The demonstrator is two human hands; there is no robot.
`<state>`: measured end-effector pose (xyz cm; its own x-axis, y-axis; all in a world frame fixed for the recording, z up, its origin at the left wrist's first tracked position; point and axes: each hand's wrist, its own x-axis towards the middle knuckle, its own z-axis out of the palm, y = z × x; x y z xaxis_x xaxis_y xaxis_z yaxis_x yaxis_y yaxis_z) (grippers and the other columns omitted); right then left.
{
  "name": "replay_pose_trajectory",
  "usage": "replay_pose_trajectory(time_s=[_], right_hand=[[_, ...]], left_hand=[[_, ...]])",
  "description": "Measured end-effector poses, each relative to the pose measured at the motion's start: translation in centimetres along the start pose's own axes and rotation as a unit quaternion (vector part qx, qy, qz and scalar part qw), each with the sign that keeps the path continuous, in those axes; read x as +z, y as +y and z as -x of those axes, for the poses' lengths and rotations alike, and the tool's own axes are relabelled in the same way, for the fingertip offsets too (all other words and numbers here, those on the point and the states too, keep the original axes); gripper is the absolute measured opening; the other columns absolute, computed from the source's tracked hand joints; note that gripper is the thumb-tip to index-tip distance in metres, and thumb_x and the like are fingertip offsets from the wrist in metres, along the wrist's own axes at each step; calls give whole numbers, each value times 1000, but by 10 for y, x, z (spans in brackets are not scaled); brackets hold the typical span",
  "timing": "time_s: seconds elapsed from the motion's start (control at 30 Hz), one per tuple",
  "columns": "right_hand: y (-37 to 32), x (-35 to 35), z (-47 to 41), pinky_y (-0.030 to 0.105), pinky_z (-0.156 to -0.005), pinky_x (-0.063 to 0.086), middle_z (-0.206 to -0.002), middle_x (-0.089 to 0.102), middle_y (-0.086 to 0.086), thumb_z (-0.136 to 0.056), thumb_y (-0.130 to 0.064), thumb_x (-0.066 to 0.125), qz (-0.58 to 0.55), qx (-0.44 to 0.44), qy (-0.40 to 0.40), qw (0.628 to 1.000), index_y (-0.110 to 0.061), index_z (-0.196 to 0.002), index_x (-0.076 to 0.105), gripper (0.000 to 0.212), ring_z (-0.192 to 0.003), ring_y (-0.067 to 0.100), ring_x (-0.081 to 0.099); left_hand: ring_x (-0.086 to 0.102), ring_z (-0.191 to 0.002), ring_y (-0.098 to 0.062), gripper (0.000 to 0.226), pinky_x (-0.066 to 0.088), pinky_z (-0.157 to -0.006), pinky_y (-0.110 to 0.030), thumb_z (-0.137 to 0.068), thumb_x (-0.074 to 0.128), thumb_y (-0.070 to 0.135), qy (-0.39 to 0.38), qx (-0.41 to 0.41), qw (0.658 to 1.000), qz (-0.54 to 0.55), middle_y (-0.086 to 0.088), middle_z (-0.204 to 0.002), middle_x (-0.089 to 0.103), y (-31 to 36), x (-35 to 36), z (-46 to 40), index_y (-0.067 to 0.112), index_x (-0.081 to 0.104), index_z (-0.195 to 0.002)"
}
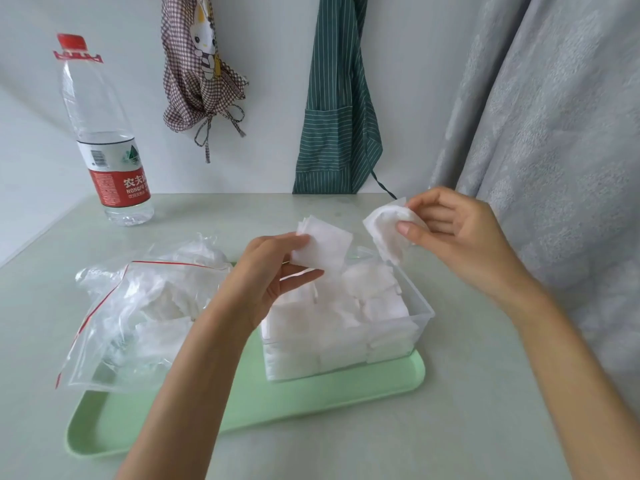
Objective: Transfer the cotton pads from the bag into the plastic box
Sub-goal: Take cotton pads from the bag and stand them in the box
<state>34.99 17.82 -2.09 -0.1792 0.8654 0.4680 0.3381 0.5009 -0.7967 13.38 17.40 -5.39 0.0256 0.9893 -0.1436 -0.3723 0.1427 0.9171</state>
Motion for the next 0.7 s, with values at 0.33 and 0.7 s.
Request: replay_pose_trajectory(time_s=[0.33, 0.7], right_hand=[[24, -3, -18, 36, -92, 48, -97, 70, -4, -87, -6, 59, 310, 59, -359, 878, -32, -87, 60, 26, -97, 11, 64], [21, 10, -23, 19, -81, 45, -83, 61, -22, -82, -17, 62, 385, 35, -382, 839, -31, -92, 66, 17, -88, 0, 57]], left_hand=[[68, -66, -16, 12, 59, -61, -27, -91, 52, 5, -3, 10, 1000, -27, -12, -81, 66, 1, -3, -2, 0, 63, -93], [68, -73, -20, 19, 60, -66, -30, -92, 53, 7, -10, 13, 999, -47, -16, -93, 64, 0, -7, -3, -2, 62, -106]])
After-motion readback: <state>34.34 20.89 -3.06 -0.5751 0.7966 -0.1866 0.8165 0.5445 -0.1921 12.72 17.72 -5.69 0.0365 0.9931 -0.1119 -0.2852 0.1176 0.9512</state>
